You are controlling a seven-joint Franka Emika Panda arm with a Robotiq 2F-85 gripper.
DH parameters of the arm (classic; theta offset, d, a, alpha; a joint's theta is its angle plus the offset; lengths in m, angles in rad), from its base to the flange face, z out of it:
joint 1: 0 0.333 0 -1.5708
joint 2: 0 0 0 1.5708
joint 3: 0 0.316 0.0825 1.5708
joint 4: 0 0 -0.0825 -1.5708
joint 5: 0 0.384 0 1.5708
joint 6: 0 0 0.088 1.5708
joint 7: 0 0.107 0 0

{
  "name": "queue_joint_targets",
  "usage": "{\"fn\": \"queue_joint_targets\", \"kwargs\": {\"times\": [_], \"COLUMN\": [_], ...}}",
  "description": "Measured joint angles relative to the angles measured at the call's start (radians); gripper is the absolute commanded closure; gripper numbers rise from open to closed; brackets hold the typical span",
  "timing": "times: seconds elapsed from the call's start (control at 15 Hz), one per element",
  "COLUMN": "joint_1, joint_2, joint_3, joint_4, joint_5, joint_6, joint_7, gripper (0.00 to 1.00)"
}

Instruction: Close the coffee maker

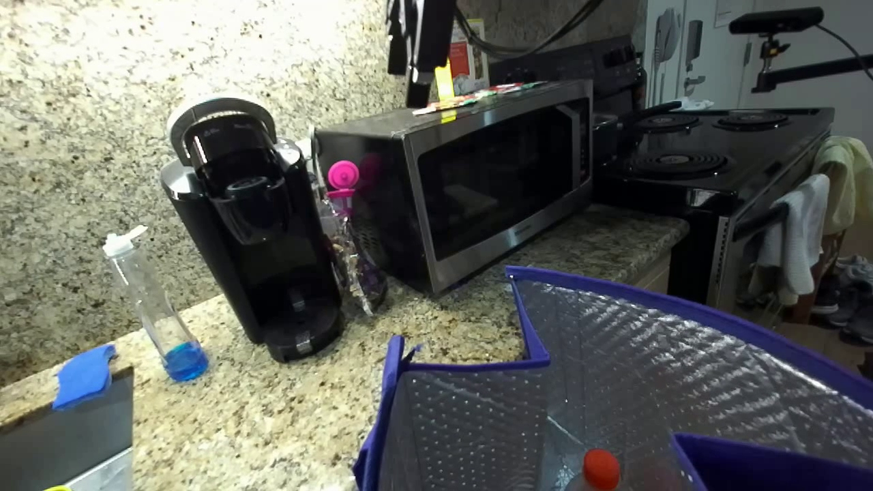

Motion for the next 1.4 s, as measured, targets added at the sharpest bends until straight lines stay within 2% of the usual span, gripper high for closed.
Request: {"fn": "queue_joint_targets", "kwargs": {"times": [0.2, 0.8, 1.2, 1.4], "joint_1": [0.014, 0.01, -0.007, -0.004], "joint_2": [0.057, 0.068, 0.199, 0.299], "joint_3": [0.016, 0.012, -0.006, -0.008], "joint_4": [0.087, 0.107, 0.418, 0.57], "joint_5": [-0.023, -0.035, -0.056, -0.056], "joint_6": [-0.043, -0.054, -0.287, -0.322], "joint_7": [-0.022, -0.07, -0.432, -0.611], "gripper": [0.0, 0.0, 0.0, 0.0]}}
